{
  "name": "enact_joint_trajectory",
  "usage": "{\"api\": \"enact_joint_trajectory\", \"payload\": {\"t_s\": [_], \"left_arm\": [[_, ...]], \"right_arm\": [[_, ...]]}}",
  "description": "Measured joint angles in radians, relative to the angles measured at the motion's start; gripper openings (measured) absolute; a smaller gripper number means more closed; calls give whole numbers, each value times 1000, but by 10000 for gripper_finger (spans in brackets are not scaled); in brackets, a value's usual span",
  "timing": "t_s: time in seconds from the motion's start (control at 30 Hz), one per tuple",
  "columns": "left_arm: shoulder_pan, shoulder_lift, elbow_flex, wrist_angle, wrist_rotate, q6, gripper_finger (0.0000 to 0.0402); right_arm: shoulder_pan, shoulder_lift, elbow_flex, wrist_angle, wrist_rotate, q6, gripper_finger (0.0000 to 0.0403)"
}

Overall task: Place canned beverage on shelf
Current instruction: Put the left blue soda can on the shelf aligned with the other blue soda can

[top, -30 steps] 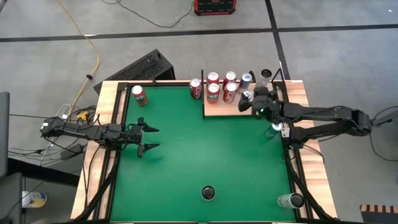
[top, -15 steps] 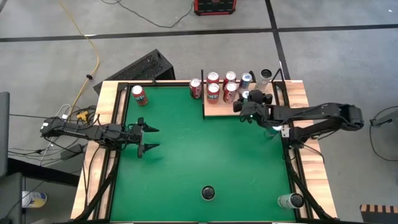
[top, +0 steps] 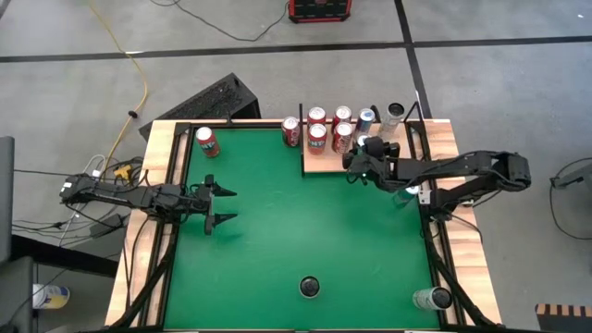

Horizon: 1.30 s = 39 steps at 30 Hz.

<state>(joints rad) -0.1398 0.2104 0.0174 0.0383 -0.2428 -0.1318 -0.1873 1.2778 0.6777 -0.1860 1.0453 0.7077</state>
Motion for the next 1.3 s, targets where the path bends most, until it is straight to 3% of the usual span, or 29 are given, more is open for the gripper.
{"api": "enact_joint_trajectory", "payload": {"t_s": [0.3,0.77,1.0,1.3], "left_arm": [[0,0,0,0,0,0,330],[0,0,0,0,0,0,330],[0,0,0,0,0,0,330],[0,0,0,0,0,0,330]], "right_arm": [[-15,-45,0,-74,-70,-16,261],[-102,-168,-8,-59,-241,-307,260],[-179,-286,-151,167,-391,-469,260],[-256,-328,-195,243,-578,-611,260]]}}
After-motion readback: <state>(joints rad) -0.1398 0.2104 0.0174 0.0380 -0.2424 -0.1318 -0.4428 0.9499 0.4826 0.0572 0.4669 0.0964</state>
